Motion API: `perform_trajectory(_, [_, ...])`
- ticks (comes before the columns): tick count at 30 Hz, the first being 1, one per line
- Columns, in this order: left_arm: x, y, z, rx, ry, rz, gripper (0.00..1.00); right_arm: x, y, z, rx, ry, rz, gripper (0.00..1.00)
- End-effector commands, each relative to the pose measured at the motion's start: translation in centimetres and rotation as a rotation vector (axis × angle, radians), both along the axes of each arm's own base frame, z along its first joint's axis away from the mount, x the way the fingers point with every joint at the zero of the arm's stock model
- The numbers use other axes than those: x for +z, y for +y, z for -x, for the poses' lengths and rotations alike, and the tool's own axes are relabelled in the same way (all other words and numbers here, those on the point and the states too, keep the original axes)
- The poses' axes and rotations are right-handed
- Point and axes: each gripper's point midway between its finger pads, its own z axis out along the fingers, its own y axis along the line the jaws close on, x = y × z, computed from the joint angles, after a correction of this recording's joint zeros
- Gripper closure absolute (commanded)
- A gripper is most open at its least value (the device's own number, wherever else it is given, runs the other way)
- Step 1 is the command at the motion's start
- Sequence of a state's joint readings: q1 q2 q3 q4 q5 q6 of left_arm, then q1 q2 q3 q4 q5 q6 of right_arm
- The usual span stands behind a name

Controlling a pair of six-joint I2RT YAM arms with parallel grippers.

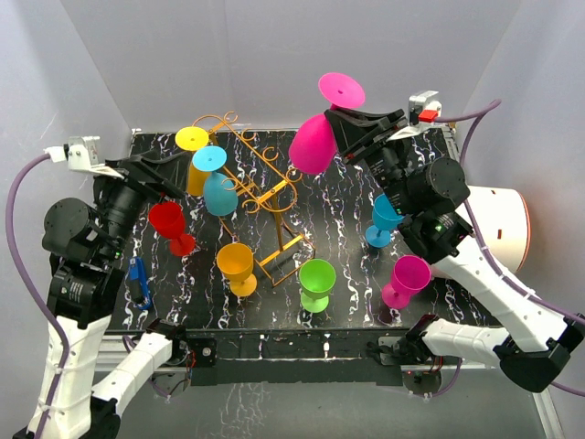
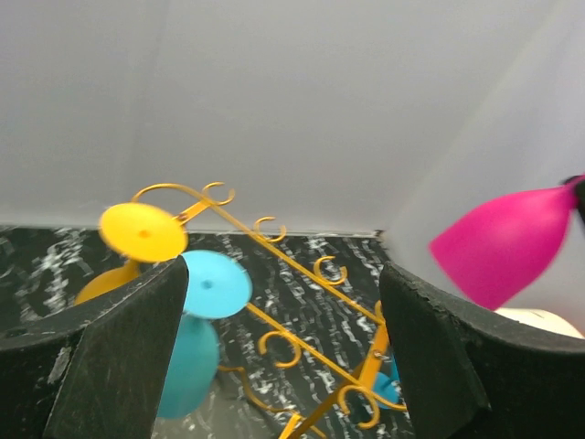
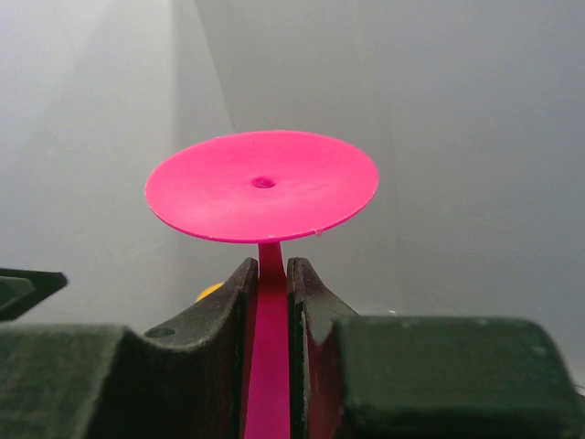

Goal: Place the wine glass upside down on the wine glass rack

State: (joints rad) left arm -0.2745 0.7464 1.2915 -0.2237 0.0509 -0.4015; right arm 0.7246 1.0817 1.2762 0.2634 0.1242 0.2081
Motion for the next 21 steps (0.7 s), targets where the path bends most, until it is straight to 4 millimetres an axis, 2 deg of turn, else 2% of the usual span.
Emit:
perform_trajectory(1, [-5.1, 2.7, -1.5, 0.167, 0.157, -0.081, 0.16, 1.5, -1.7, -0.7, -0.133, -0.083, 0.101, 1.0])
perform_trajectory(10, [-9.5, 5.2, -2.3, 0.339, 0.338, -0.007, 0.16, -0.4, 0.6, -5.4, -0.148, -0.077, 0.14, 1.0])
perform_trajectory(16, [-9.8, 3.9, -2.9, 0.279, 0.421, -0.047, 0.17, -2.3, 1.1, -9.3, 0.031, -0.086, 0.122, 1.0])
perform_trajectory(21, [-9.2, 4.7, -2.3, 0.312, 0.409, -0.049, 0.17, -4.5, 2.6, -11.6, 0.144, -0.107, 0.187, 1.0])
